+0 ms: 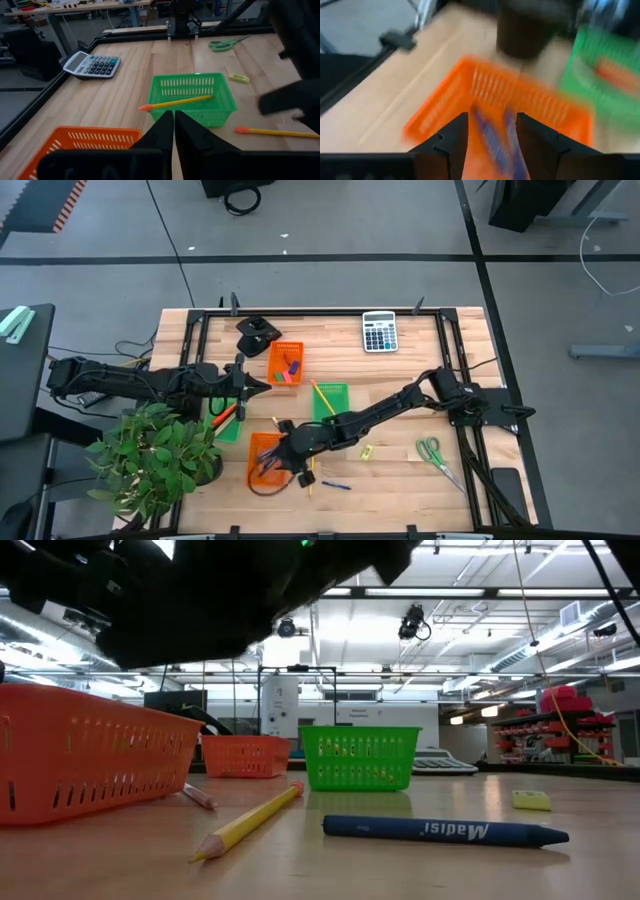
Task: Sort crayons/erasers/pens/pencils in bins
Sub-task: Put the blue crayon into the bottom orange basket
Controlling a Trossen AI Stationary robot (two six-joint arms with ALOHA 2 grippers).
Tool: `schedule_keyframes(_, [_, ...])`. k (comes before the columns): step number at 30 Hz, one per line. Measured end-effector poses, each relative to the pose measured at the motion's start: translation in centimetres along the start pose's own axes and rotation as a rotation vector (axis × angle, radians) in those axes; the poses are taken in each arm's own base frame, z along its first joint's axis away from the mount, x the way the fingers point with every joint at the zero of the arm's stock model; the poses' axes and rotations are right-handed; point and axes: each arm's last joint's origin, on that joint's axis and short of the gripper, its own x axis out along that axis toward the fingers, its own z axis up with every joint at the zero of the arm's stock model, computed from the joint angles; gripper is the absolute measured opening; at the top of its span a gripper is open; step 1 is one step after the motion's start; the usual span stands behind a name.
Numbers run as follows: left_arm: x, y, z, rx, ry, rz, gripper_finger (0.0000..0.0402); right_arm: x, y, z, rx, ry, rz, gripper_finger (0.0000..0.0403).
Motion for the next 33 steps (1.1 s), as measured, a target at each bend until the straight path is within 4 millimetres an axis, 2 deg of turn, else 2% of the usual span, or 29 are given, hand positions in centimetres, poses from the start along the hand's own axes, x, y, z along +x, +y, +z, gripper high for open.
schedule_keyframes(2, [0.0,0.0,0.0,0.0,0.0,0.0,0.0026,-0.8,0.6,0.1,0.125,0.065,0.017,0.0171])
schedule_keyframes(4, [0.0,0.0,0.0,0.0,0.001,0.0,0.0029,-1.9,1.8,0.3,0.176,0.154,0.05,0.0168])
schedule_keyframes(9, [0.0,0.0,0.0,-0.005,0.0,0.004,0.0034,-3.4,7.9,0.2,0.194,0.3,0.061,0.0159])
schedule_keyframes(12, [0.0,0.0,0.0,-0.006,0.0,0.004,0.003,-4.2,11.0,-0.3,0.216,0.36,-0.043,0.0154])
schedule_keyframes(15, [0.0,0.0,0.0,-0.012,0.0,0.004,0.0025,-5.1,12.9,-1.1,0.228,0.393,-0.252,0.015])
schedule_keyframes(18, [0.0,0.0,0.0,-0.013,0.0,0.004,0.0024,-5.9,14.2,-1.5,0.247,0.363,-0.427,0.0146])
schedule_keyframes(20, [0.0,0.0,0.0,-0.022,0.0,0.004,0.0026,-6.0,15.0,-2.2,0.287,0.327,-0.469,0.0143])
schedule_keyframes(27, [0.1,0.0,-0.1,-0.026,0.004,0.004,0.0034,-5.7,16.3,-7.6,0.474,0.296,-0.471,0.0137])
schedule_keyframes(33, [0.1,0.0,-0.1,-0.026,0.004,0.004,0.0025,-5.4,17.2,-8.2,0.537,0.21,-0.397,0.0137])
